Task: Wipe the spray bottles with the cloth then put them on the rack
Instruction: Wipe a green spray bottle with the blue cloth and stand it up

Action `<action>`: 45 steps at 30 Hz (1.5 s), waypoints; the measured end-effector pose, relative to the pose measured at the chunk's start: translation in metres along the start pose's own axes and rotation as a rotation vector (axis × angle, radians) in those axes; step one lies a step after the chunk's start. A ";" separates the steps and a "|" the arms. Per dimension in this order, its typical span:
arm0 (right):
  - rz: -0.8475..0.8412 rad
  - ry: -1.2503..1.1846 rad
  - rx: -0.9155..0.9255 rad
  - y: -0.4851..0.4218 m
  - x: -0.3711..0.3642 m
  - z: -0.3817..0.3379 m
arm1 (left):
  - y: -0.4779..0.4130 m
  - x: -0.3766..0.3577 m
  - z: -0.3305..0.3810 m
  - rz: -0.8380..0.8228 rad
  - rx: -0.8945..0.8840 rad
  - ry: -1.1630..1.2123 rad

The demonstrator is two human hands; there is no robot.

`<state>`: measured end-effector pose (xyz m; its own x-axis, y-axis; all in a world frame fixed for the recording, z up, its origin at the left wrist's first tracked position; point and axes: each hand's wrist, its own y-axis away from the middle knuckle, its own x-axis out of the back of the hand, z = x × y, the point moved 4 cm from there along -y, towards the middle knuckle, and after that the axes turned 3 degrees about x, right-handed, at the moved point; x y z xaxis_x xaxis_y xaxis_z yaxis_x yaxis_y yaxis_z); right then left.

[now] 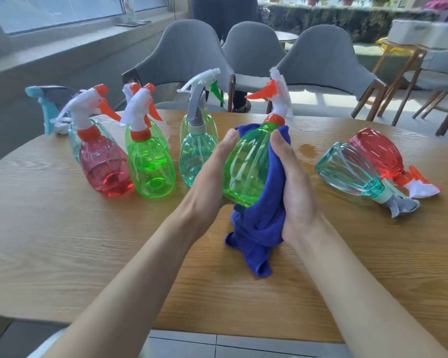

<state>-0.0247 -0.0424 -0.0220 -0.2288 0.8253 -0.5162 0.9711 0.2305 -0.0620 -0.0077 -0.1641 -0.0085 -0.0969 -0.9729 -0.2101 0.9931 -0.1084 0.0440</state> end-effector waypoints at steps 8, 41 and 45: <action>-0.009 -0.068 0.000 0.002 -0.005 -0.001 | -0.002 0.001 0.001 0.175 -0.299 -0.222; -0.007 0.057 0.068 -0.002 0.002 -0.015 | 0.013 -0.012 0.003 0.146 -0.237 -0.245; -0.019 -0.010 0.025 0.000 0.004 -0.012 | 0.013 -0.013 0.004 0.084 -0.164 -0.334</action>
<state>-0.0262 -0.0327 -0.0140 -0.2463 0.8157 -0.5235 0.9681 0.2326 -0.0930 0.0060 -0.1533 -0.0015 -0.0034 -0.9930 0.1185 0.9932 -0.0172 -0.1153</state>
